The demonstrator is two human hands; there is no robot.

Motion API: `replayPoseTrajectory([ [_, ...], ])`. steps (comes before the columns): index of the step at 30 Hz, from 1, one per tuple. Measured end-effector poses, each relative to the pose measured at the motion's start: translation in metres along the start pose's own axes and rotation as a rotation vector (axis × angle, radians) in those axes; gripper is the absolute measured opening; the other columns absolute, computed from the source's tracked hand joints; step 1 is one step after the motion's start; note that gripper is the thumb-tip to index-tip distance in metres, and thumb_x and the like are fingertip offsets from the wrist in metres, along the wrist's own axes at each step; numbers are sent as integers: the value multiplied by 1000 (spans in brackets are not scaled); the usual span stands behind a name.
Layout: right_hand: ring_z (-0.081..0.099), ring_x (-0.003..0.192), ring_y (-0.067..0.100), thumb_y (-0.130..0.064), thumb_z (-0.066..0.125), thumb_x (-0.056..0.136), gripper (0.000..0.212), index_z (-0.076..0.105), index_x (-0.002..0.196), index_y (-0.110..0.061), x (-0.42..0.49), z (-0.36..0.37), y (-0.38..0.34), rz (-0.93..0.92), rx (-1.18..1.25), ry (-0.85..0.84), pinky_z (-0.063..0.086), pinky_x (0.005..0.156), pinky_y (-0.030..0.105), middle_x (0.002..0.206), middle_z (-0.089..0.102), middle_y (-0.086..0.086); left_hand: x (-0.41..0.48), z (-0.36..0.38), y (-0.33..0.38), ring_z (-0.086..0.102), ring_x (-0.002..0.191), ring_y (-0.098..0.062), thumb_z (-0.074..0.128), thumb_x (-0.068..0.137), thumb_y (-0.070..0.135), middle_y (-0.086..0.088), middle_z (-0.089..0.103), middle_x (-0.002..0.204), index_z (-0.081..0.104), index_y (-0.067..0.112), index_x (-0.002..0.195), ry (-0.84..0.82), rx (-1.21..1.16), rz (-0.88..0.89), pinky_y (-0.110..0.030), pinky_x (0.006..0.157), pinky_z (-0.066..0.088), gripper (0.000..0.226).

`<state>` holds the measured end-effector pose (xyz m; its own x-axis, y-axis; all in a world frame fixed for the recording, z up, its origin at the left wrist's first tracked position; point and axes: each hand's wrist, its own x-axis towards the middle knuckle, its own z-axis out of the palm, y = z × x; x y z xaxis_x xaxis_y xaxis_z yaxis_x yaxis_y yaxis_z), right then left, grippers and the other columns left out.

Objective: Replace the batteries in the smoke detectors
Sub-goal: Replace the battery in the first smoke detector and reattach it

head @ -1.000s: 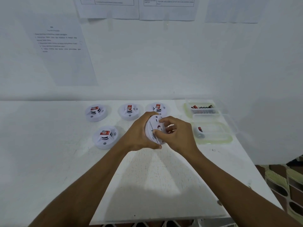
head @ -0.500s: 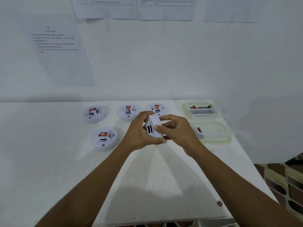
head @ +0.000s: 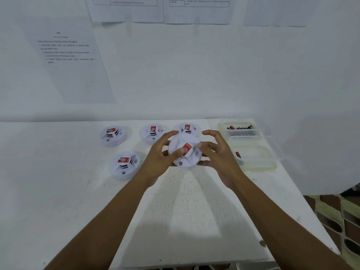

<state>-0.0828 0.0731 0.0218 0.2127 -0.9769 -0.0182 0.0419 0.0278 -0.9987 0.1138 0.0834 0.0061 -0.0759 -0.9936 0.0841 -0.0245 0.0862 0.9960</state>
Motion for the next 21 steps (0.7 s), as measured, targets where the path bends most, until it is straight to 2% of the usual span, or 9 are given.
replayPoseTrajectory([
  [2, 72, 92, 23, -18, 73, 87, 38, 57, 119, -31, -5, 3, 10, -73, -91, -1, 62, 75, 41, 114, 68, -1, -2, 3, -5, 64, 109, -17, 71, 87, 28, 7, 58, 124, 46, 39, 134, 56, -29, -7, -42, 79, 60, 55],
  [4, 72, 92, 24, -14, 78, 83, 43, 59, 119, -27, -7, 7, 22, -132, -180, 19, 62, 72, 40, 118, 65, -6, -5, 5, -12, 64, 109, -16, 67, 90, 23, 10, 54, 127, 41, 39, 137, 34, -78, -36, -39, 79, 60, 56],
  [8, 66, 104, 17, -18, 83, 77, 48, 61, 120, -23, -2, 9, 43, -229, -316, 95, 61, 80, 38, 121, 64, -6, -9, 3, -24, 65, 110, -22, 67, 89, 19, 0, 55, 132, 49, 29, 131, -20, -50, -20, -42, 80, 59, 47],
  [13, 62, 110, 15, -21, 86, 72, 58, 60, 124, -15, 3, 9, 64, -341, -447, 116, 59, 82, 32, 122, 63, -3, -7, 3, -42, 65, 109, -26, 73, 85, 26, -4, 55, 131, 57, 28, 125, 36, 41, -4, -42, 77, 60, 43],
  [18, 61, 109, 14, -27, 85, 68, 58, 60, 121, -23, 12, 5, 78, -372, -490, 103, 59, 80, 36, 118, 61, -8, -6, -4, -56, 62, 113, -25, 71, 87, 19, -1, 55, 134, 55, 23, 132, -2, 38, -21, -47, 84, 59, 48],
  [21, 60, 109, 12, -28, 84, 68, 56, 58, 119, -29, 16, 3, 82, -390, -513, 96, 59, 80, 38, 116, 59, -17, -3, -4, -60, 60, 116, -23, 70, 87, 14, -1, 53, 134, 57, 21, 133, -3, 56, -17, -48, 86, 58, 48],
])
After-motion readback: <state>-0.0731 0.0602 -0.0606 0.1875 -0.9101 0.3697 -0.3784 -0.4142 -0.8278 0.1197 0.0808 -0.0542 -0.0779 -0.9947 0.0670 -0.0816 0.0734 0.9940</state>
